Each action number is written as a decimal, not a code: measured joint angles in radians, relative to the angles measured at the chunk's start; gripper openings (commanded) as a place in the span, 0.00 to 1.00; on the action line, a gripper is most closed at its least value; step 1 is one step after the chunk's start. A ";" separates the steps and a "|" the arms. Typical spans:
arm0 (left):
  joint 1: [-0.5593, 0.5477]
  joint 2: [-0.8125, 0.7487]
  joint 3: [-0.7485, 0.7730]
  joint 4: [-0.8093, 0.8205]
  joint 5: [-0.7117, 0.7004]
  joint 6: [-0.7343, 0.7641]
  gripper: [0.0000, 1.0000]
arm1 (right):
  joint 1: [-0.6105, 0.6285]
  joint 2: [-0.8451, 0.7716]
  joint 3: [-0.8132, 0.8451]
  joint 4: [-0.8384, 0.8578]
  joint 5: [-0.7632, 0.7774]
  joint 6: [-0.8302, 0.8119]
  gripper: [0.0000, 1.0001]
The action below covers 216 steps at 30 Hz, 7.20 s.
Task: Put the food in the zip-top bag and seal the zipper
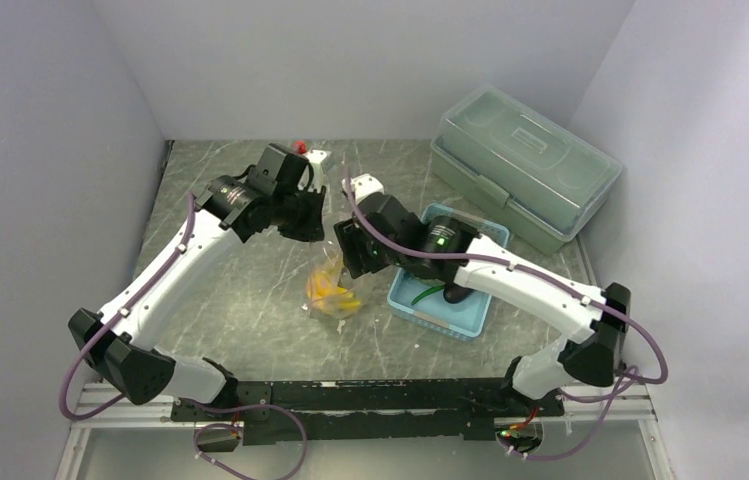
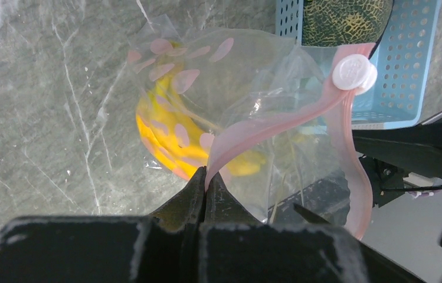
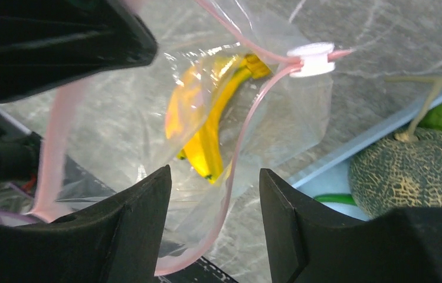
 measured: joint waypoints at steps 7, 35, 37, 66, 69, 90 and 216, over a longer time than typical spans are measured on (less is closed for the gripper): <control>0.000 -0.035 0.000 0.000 -0.001 0.000 0.00 | 0.035 0.100 0.025 -0.092 0.146 0.016 0.33; -0.003 -0.064 0.371 -0.323 -0.440 0.014 0.00 | 0.015 0.314 0.296 0.040 0.186 -0.050 0.00; -0.003 -0.056 0.400 -0.338 -0.455 0.020 0.00 | 0.007 0.321 0.296 0.092 0.145 -0.048 0.00; -0.024 0.075 0.029 -0.133 -0.412 0.005 0.00 | -0.175 0.148 -0.262 0.423 -0.003 0.050 0.10; -0.020 0.075 0.029 -0.136 -0.413 0.006 0.00 | -0.181 0.144 -0.262 0.421 -0.018 0.049 0.17; -0.013 0.075 0.029 -0.136 -0.423 0.010 0.00 | -0.185 -0.054 -0.226 0.411 -0.114 0.032 0.54; 0.012 0.021 -0.055 -0.084 -0.411 0.035 0.00 | -0.399 -0.191 -0.149 0.204 -0.027 -0.076 0.00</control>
